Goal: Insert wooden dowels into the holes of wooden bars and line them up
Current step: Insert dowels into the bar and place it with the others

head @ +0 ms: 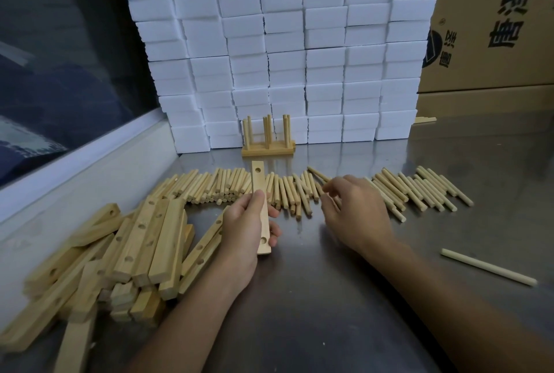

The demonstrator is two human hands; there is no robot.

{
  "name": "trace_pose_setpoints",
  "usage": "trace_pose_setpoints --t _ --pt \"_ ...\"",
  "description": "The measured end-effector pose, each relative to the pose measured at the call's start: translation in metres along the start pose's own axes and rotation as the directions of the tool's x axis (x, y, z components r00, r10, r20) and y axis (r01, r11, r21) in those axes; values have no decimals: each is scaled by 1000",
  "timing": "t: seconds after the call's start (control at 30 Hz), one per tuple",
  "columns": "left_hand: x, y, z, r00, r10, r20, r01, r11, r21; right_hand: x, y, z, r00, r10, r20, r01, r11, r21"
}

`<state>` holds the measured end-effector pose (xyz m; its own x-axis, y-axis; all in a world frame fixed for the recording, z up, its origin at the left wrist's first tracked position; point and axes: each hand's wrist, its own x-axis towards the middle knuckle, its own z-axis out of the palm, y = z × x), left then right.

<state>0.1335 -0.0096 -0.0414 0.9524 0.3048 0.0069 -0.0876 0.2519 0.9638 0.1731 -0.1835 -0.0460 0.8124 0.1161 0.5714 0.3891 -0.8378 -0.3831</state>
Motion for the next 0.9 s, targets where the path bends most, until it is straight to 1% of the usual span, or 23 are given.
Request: trace_pose_setpoints --t 0.07,0.13,0.3,0.57,0.9 --pt "0 0 0 1000 -7 4 7 1000 0 2 6 1 998 56 26 -55 997 -61" --pt "0 -1 0 1000 -9 6 9 1000 4 3 7 2 995 81 59 -75 992 -98" --pt "1 -2 -1 1000 -15 14 15 1000 21 2 3 6 984 66 165 -30 978 -207" --pt "1 -1 0 1000 -17 21 17 1000 21 1 -1 5 994 64 89 -42 973 -227" --pt "1 -2 -3 999 -16 35 15 1000 21 0 -16 2 972 180 150 -122 935 -333"
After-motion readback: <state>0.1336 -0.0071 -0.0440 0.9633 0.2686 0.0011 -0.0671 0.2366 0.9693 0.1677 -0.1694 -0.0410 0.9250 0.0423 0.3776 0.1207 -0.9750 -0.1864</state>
